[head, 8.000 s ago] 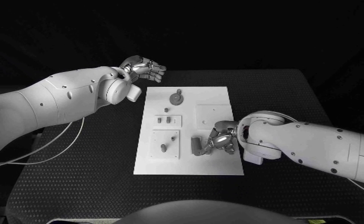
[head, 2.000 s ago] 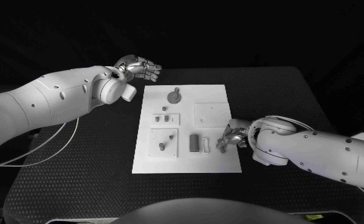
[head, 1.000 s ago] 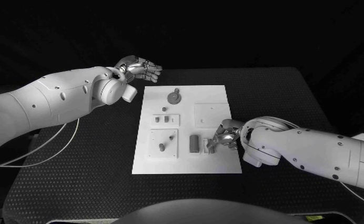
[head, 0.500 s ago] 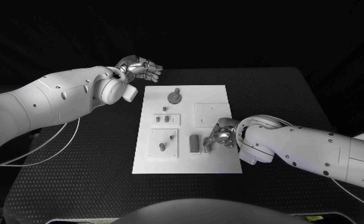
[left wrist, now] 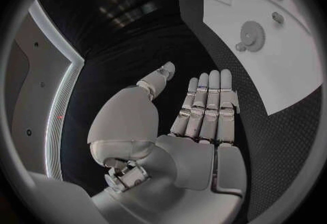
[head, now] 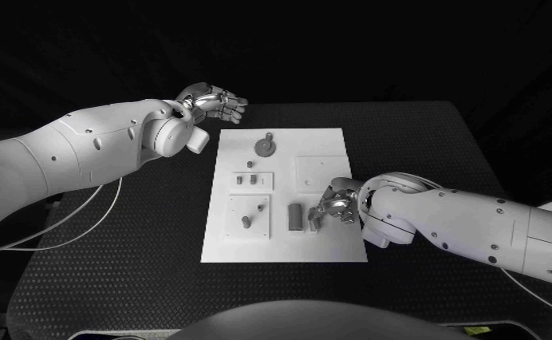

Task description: Assemble the parts on the task board

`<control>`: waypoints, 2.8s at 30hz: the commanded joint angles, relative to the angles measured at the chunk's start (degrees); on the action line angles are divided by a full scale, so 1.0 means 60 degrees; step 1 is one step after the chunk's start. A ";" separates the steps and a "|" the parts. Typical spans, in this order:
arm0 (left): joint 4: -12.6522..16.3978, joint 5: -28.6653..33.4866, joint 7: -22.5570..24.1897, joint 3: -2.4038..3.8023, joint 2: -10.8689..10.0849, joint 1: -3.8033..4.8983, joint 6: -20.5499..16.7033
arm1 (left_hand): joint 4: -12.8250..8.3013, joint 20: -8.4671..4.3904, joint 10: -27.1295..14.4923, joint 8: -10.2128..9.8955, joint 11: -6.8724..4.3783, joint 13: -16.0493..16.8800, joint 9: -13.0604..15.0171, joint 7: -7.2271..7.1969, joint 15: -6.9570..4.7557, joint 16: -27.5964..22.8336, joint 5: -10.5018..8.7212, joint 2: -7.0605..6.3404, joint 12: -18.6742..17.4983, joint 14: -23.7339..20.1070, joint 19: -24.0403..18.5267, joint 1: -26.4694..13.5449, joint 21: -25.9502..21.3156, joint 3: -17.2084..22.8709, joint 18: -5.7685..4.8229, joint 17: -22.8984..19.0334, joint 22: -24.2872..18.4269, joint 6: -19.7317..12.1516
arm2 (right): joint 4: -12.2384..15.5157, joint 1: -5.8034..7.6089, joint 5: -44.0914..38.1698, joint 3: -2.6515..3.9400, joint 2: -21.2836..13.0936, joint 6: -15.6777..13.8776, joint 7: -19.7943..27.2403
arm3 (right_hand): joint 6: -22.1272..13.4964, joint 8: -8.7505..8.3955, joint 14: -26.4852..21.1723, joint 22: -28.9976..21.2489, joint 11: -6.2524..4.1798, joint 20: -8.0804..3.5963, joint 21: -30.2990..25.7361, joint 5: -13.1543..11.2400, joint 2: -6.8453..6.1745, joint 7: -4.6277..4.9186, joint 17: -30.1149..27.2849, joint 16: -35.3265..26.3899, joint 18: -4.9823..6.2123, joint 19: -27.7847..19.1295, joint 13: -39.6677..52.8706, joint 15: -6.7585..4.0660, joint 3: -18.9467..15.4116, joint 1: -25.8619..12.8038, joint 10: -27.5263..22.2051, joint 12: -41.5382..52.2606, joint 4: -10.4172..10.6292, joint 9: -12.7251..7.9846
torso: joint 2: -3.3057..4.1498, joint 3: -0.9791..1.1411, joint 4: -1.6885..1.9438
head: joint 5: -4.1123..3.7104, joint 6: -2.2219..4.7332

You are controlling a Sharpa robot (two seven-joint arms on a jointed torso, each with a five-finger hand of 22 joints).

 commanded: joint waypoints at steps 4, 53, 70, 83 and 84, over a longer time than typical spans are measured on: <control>0.0016 0.0039 0.0068 0.0005 0.0018 0.0009 0.0141 | 0.0034 0.0001 -0.0058 0.0033 -0.0034 -0.0012 -0.0015 -0.0025 -0.0005 -0.0041 0.0002 -0.0002 0.0041 0.0058 -0.0057 -0.0096 -0.0009 -0.0006 0.0100 0.0011 0.0008 -0.0056 | 0.0099 -0.0094 0.0138 -0.0041 0.0026 0.0484 0.0051 | -0.0075 -0.0027 0.0005 -0.0013 -0.0019 -0.0006 0.0042 0.0057 0.0078 0.0146 -0.0025 0.0012 0.0764 0.0048 -0.0020 -0.0027 0.0353 0.0078 0.0058 0.0006 -0.0280 -0.0009 | -0.0003 0.0003 0.0000 | 0.0007 -0.0020; 0.0011 0.0039 0.0059 0.0005 0.0020 0.0009 0.0136 | 0.0043 0.0000 -0.0063 0.0040 -0.0034 -0.0021 -0.0024 -0.0025 -0.0006 -0.0062 0.0004 0.0007 0.0048 0.0061 -0.0057 -0.0099 -0.0012 -0.0006 0.0101 0.0034 0.0011 -0.0060 | 0.0034 -0.0109 0.0632 -0.0041 0.0104 0.0385 0.0644 | -0.0221 -0.0209 -0.0272 -0.0223 0.0079 -0.0048 -0.0095 0.0056 -0.1321 0.0247 -0.0495 -0.0099 0.0764 0.0142 -0.0303 0.0053 0.0861 -0.1508 -0.0232 -0.0362 0.1528 -0.0076 | 0.0001 0.0001 0.0002 | 0.0001 -0.0027; 0.0010 0.0039 0.0062 0.0005 0.0009 0.0009 0.0143 | 0.0047 0.0000 -0.0063 0.0043 -0.0034 -0.0024 -0.0026 -0.0025 -0.0006 -0.0068 0.0004 0.0010 0.0051 0.0063 -0.0057 -0.0100 -0.0013 -0.0006 0.0101 0.0042 0.0012 -0.0060 | 0.0032 -0.0109 0.0504 -0.0042 0.0025 0.0421 0.0605 | -0.0077 -0.0132 -0.0202 -0.0189 0.0029 -0.0052 -0.0038 0.0056 -0.0944 0.0194 -0.0399 -0.0055 0.0764 0.0104 -0.0239 0.0016 0.0623 -0.1576 -0.0153 -0.0297 0.1316 -0.0027 | -0.0003 0.0000 0.0001 | 0.0004 -0.0044; 0.0001 0.0039 0.0058 0.0005 0.0001 0.0008 0.0138 | 0.0053 0.0001 -0.0064 0.0045 -0.0033 -0.0026 -0.0028 -0.0025 -0.0006 -0.0073 0.0004 0.0016 0.0052 0.0064 -0.0057 -0.0103 -0.0014 -0.0006 0.0100 0.0048 0.0012 -0.0061 | 0.0237 -0.0109 0.0399 -0.0041 -0.0227 0.0815 0.1014 | -0.0047 -0.0132 -0.0203 -0.0229 0.0006 -0.0077 -0.0053 0.0057 -0.1708 0.0171 -0.0451 -0.0070 0.0764 0.0140 -0.0262 -0.0014 0.0772 -0.1575 -0.0128 -0.0326 0.1424 -0.0027 | -0.0004 -0.0001 0.0004 | -0.0005 -0.0029; -0.0001 0.0039 0.0059 0.0005 0.0003 0.0008 0.0139 | 0.0053 0.0001 -0.0065 0.0045 -0.0033 -0.0026 -0.0028 -0.0025 -0.0006 -0.0073 0.0004 0.0016 0.0052 0.0064 -0.0057 -0.0104 -0.0014 -0.0006 0.0100 0.0048 0.0013 -0.0062 | 0.0254 -0.0109 0.0362 -0.0041 -0.0234 0.0899 0.1032 | -0.0042 -0.0131 -0.0196 -0.0238 0.0004 -0.0085 -0.0053 0.0058 -0.1841 0.0172 -0.0453 -0.0069 0.0764 0.0157 -0.0255 -0.0015 0.0829 -0.1534 -0.0115 -0.0320 0.1474 -0.0024 | -0.0004 -0.0001 0.0004 | -0.0005 -0.0029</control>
